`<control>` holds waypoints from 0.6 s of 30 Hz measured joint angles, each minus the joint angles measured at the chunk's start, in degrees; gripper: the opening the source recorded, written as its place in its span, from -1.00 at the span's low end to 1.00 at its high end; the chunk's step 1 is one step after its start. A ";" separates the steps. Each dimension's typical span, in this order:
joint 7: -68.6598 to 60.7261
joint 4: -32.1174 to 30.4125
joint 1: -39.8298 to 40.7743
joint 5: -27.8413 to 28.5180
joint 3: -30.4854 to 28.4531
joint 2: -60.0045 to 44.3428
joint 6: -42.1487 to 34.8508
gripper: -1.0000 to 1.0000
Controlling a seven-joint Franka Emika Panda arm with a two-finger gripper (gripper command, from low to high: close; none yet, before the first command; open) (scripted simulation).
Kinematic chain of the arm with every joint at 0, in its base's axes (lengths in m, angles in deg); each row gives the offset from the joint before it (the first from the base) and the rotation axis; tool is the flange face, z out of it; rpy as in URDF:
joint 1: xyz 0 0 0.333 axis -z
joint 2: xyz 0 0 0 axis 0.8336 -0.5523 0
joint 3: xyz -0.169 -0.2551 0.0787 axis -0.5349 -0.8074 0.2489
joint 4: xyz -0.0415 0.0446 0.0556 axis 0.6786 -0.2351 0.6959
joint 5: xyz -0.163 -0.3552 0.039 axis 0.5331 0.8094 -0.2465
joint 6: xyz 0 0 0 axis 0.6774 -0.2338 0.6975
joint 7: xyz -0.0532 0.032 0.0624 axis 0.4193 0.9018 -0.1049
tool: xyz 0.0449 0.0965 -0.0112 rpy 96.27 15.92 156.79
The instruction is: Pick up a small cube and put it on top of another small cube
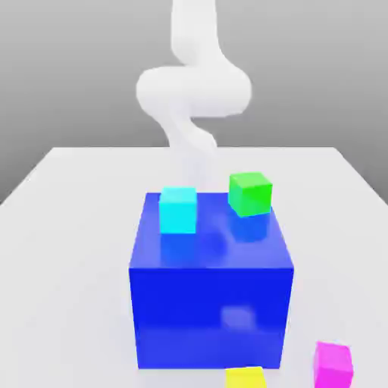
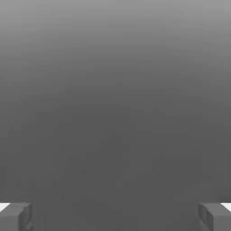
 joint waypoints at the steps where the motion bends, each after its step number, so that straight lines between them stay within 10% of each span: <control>1: -1.94 -0.05 -1.43 -0.11 -0.53 -2.25 0.71 0.00; 18: -35.10 -0.85 -16.02 -5.16 -1.20 -37.77 11.86 0.00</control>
